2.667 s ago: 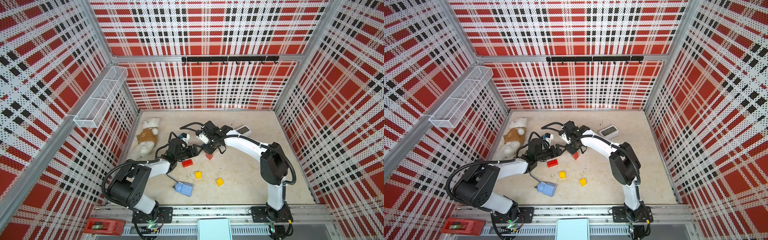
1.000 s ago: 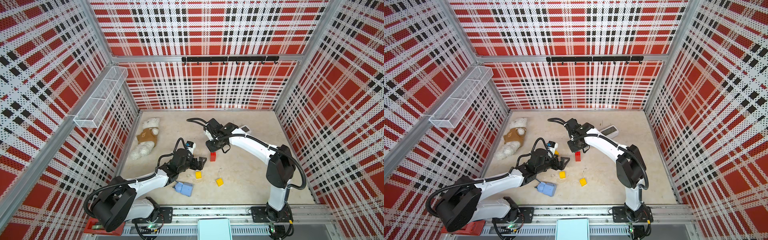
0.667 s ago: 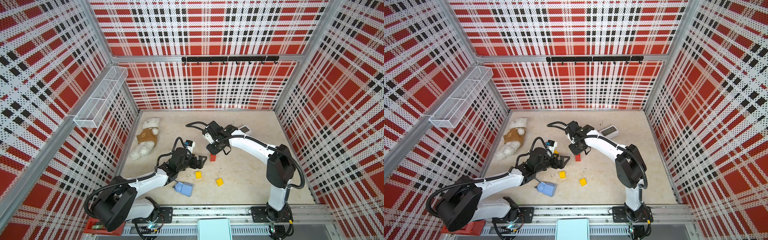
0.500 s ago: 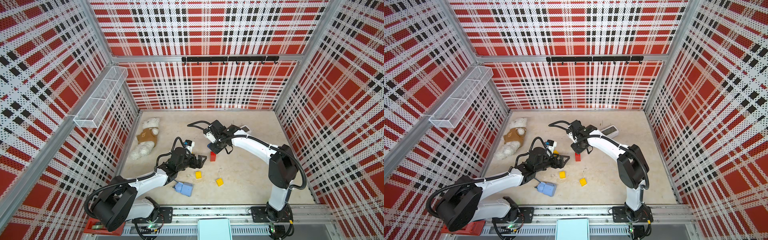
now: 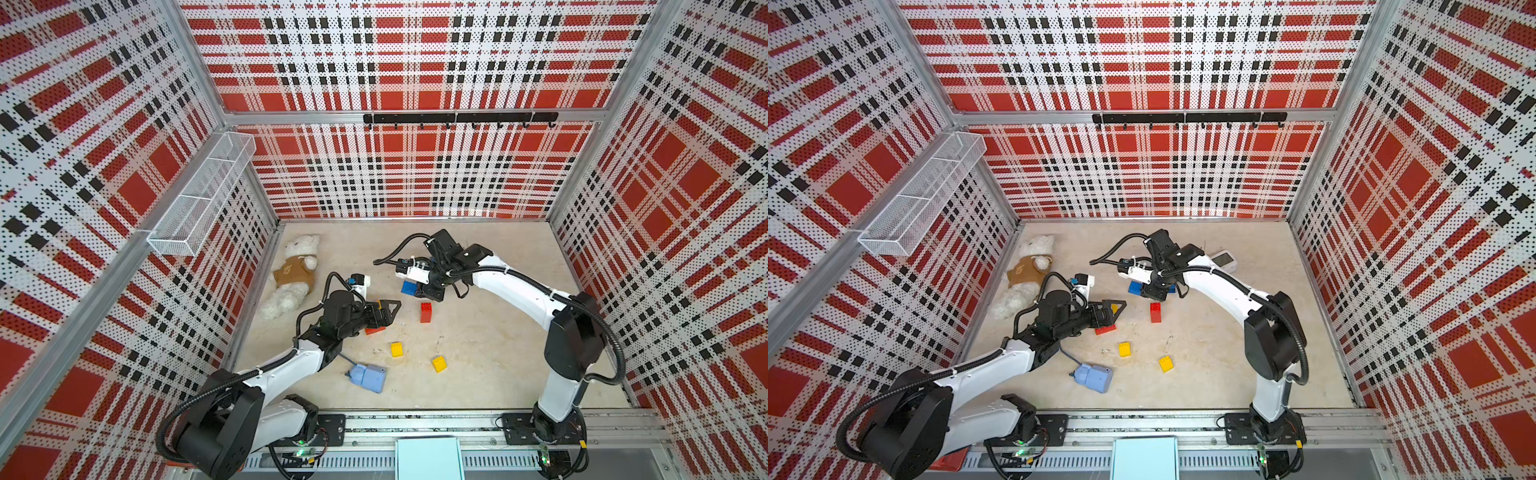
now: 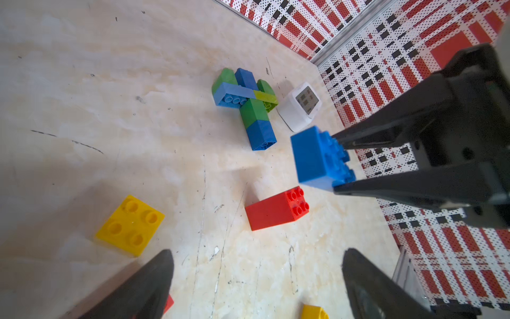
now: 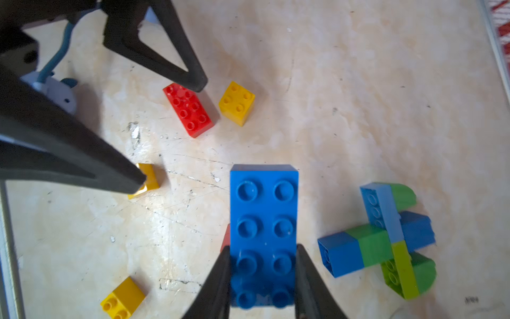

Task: Assemble a fork with lego
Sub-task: Assemble the lego brick with the lego brick.

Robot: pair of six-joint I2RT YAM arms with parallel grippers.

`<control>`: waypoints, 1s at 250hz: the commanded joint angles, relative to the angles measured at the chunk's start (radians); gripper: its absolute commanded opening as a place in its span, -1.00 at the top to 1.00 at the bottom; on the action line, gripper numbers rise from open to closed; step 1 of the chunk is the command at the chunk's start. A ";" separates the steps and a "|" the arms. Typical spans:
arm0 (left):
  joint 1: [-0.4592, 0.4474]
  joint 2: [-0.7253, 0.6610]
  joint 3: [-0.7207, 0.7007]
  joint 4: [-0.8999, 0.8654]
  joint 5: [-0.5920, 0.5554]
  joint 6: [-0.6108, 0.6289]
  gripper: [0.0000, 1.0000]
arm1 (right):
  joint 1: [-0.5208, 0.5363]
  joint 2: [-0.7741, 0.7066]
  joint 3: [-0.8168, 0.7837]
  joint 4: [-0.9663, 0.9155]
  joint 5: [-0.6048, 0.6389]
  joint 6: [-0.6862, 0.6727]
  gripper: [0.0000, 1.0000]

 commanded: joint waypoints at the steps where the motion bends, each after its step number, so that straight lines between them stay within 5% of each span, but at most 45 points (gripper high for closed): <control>1: 0.030 -0.004 -0.015 0.016 0.066 -0.052 -0.94 | 0.000 0.041 0.074 -0.148 -0.111 -0.200 1.00; 74: 0.058 0.011 -0.002 0.010 0.094 -0.050 -0.92 | 0.004 0.165 0.220 -0.288 -0.020 -0.228 1.00; 250: 0.058 0.048 0.018 0.006 0.099 -0.033 -0.90 | 0.020 0.202 0.188 -0.252 0.058 -0.163 1.00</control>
